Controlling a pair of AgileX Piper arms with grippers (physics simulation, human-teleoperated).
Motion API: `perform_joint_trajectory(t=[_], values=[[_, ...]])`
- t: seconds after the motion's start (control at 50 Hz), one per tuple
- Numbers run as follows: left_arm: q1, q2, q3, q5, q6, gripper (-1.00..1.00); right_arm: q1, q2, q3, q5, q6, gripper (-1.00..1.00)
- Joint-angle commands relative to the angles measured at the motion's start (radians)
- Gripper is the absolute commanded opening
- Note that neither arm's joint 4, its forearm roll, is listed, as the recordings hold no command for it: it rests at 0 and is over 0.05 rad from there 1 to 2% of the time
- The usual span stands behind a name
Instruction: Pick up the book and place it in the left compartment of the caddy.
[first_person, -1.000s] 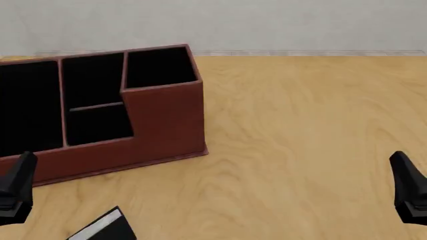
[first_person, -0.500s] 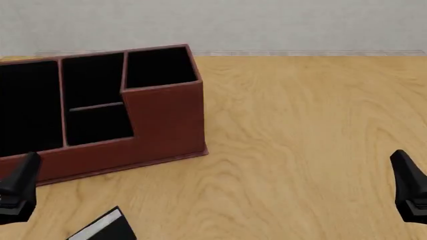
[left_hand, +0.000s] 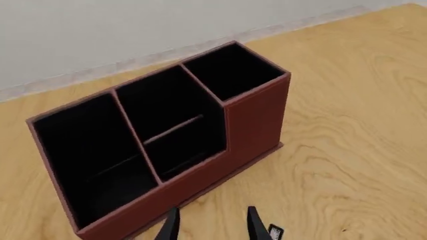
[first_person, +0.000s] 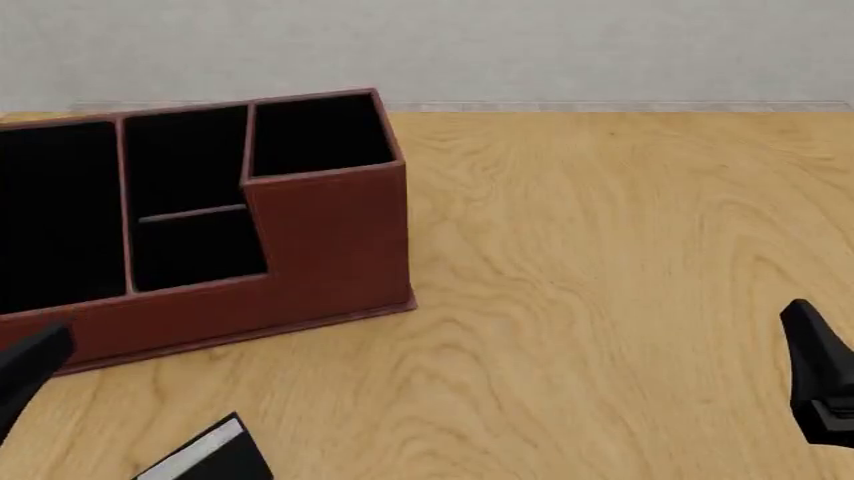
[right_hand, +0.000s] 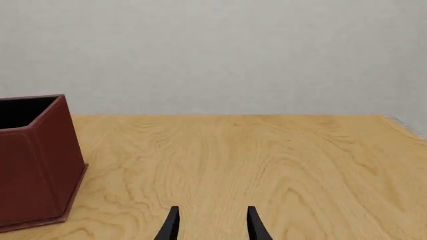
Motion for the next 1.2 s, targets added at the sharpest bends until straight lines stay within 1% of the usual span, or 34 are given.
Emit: perform_joint_trajectory(t=[0.02, 0.06, 0.08, 0.1, 0.14, 0.16, 0.2, 0.22, 0.24, 0.26, 0.28, 0.32, 0.34, 0.36, 0.42, 0.5, 0.52, 0.54, 0.62, 0.7, 0.74, 0.78, 0.84, 0.96, 1.0, 1.02, 1.14, 1.2], values=[[-0.144, 0.106, -0.219, 0.3, 0.043, 1.0, 0.0, -0.004, 0.004, 0.0, 0.0, 1.0], [-0.164, 0.118, -0.241, 0.322, 0.044, 1.0, 0.0, -0.004, 0.004, 0.0, 0.0, 1.0], [-0.142, 0.128, -0.243, 0.328, 0.048, 1.0, 0.0, -0.004, 0.004, 0.0, 0.0, 1.0], [-0.153, 0.126, -0.253, 0.336, 0.096, 1.0, 0.0, -0.004, 0.004, 0.0, 0.0, 1.0], [-0.168, 0.144, -0.267, 0.354, 0.091, 1.0, 0.0, -0.004, 0.004, 0.0, 0.0, 1.0], [-0.194, 0.158, -0.253, 0.383, 0.1, 1.0, 0.0, -0.004, 0.004, 0.0, 0.0, 1.0], [-0.191, 0.176, -0.249, 0.398, 0.102, 1.0, 0.0, -0.004, 0.004, 0.0, 0.0, 1.0], [-0.217, 0.179, -0.244, 0.413, 0.121, 1.0, 0.0, -0.004, 0.004, 0.0, 0.0, 1.0], [-0.236, 0.178, -0.248, 0.416, 0.124, 1.0, 0.0, -0.004, 0.004, 0.0, 0.0, 1.0], [-0.238, 0.197, -0.239, 0.431, 0.109, 1.0, 0.0, -0.004, 0.004, 0.0, 0.0, 1.0], [-0.263, 0.198, -0.243, 0.432, 0.117, 1.0, 0.0, -0.004, 0.004, 0.0, 0.0, 1.0], [-0.258, 0.213, -0.228, 0.435, 0.105, 1.0, 0.0, -0.004, 0.004, 0.0, 0.0, 1.0], [-0.248, 0.211, -0.219, 0.434, 0.129, 1.0, 0.0, -0.004, 0.004, 0.0, 0.0, 1.0], [-0.246, 0.211, -0.213, 0.43, 0.138, 1.0, 0.0, -0.004, 0.004, 0.0, 0.0, 1.0], [-0.244, 0.223, -0.191, 0.443, 0.141, 1.0, 0.0, -0.004, 0.004, 0.0, 0.0, 1.0], [-0.262, 0.24, -0.187, 0.465, 0.137, 1.0, 0.0, -0.004, 0.004, 0.0, 0.0, 1.0], [-0.267, 0.241, -0.18, 0.473, 0.146, 1.0, 0.0, -0.004, 0.004, 0.0, 0.0, 1.0], [-0.287, 0.238, -0.192, 0.476, 0.145, 1.0, 0.0, -0.004, 0.004, 0.0, 0.0, 1.0], [-0.297, 0.243, -0.188, 0.485, 0.148, 1.0, 0.0, -0.004, 0.004, 0.0, 0.0, 1.0], [-0.325, 0.235, -0.155, 0.494, 0.155, 1.0, 0.0, -0.004, 0.004, 0.0, 0.0, 1.0], [-0.338, 0.237, -0.154, 0.494, 0.137, 1.0, 0.0, -0.004, 0.004, 0.0, 0.0, 1.0], [-0.347, 0.237, -0.147, 0.499, 0.138, 1.0, 0.0, -0.004, 0.004, 0.0, 0.0, 1.0], [-0.387, 0.244, -0.151, 0.511, 0.109, 1.0, 0.0, -0.004, 0.004, 0.0, 0.0, 1.0], [-0.414, 0.244, -0.131, 0.512, 0.097, 1.0, 0.0, -0.004, 0.004, 0.0, 0.0, 1.0], [-0.431, 0.249, -0.119, 0.5, 0.076, 1.0, 0.0, -0.004, 0.004, 0.0, 0.0, 1.0], [-0.431, 0.247, -0.113, 0.497, 0.081, 1.0, 0.0, -0.004, 0.004, 0.0, 0.0, 1.0], [-0.445, 0.259, -0.088, 0.463, 0.057, 1.0, 0.0, -0.004, 0.004, 0.0, 0.0, 1.0], [-0.451, 0.269, -0.051, 0.434, 0.045, 1.0, 0.0, -0.004, 0.004, 0.0, 0.0, 1.0]])
